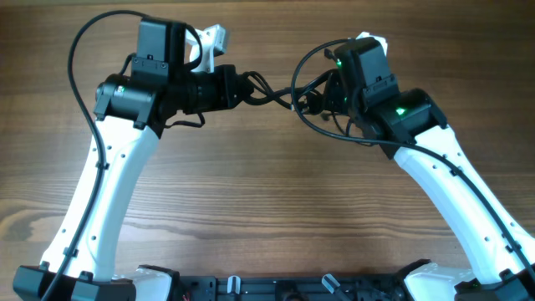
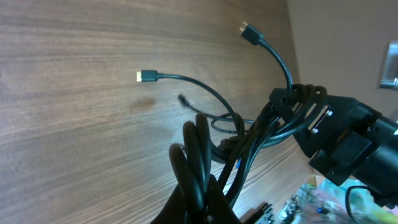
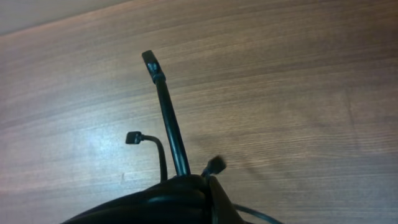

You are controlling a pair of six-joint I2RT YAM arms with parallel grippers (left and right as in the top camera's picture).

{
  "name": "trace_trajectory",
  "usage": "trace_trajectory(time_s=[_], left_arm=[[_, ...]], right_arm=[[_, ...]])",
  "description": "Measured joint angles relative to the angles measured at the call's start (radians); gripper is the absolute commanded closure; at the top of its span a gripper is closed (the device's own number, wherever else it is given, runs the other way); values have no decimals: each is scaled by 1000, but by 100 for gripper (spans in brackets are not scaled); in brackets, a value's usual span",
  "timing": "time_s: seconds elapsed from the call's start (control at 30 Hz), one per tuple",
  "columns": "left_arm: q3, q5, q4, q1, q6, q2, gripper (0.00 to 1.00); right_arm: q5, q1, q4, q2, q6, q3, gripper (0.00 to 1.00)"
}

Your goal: Untangle cables

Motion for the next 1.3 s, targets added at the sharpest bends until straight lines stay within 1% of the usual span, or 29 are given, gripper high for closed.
trace_trajectory(time_s=[0.07,0.1,0.17,0.2,0.3,0.33,0.47,0.57,0.67,0.77,0.8,0.83,0.87,0.93,1.03,1.13,1.2,1.3], left_arm=[[0,1,-7,12,-17,-1,96],[0,-5,-13,23,-27,-2,96],[-1,-23,-19,43,-50,-9,96],[-1,-38,-22,48,-54,-13,96],[-1,-77,-22,50,-76,-22,96],[-2,-92,-21,47,-91,-22,96],[-2,-117,4,41,-130,-22,96],[-2,-121,39,40,-158,-22,96],[-3,-120,71,40,-201,-22,96],[-3,-120,77,40,-238,-22,96],[-3,-120,77,40,-243,-22,96],[-3,-120,76,40,-273,-22,96],[-3,-120,76,40,-286,-22,96],[-3,-120,76,40,-355,-22,96],[-3,-122,76,40,-490,-22,96],[-3,-127,76,40,-611,-22,96],[-3,-128,69,40,-668,-22,96],[-3,-128,51,40,-726,-22,95]], right_arm=[[-26,0,17,0,-39,0,72],[-52,-2,26,1,-102,0,58],[-206,-22,43,2,-216,0,41],[-293,-34,42,2,-289,0,38],[-536,-55,42,2,-442,0,21],[-608,-55,43,-1,-481,0,20],[-738,-55,65,-48,-557,0,18],[-780,-55,70,-100,-578,2,18],[-796,-55,71,-103,-580,3,18],[-805,-55,72,-98,-580,3,22],[-808,-52,72,-93,-577,3,27],[-808,-51,72,-82,-566,3,29],[-806,-51,72,-75,-552,3,29],[-779,-51,72,-47,-480,3,29],[-743,-50,72,1,-363,3,31],[-728,-43,72,34,-302,3,31],[-723,-31,72,51,-313,3,30],[-720,-8,71,57,-447,3,29]])
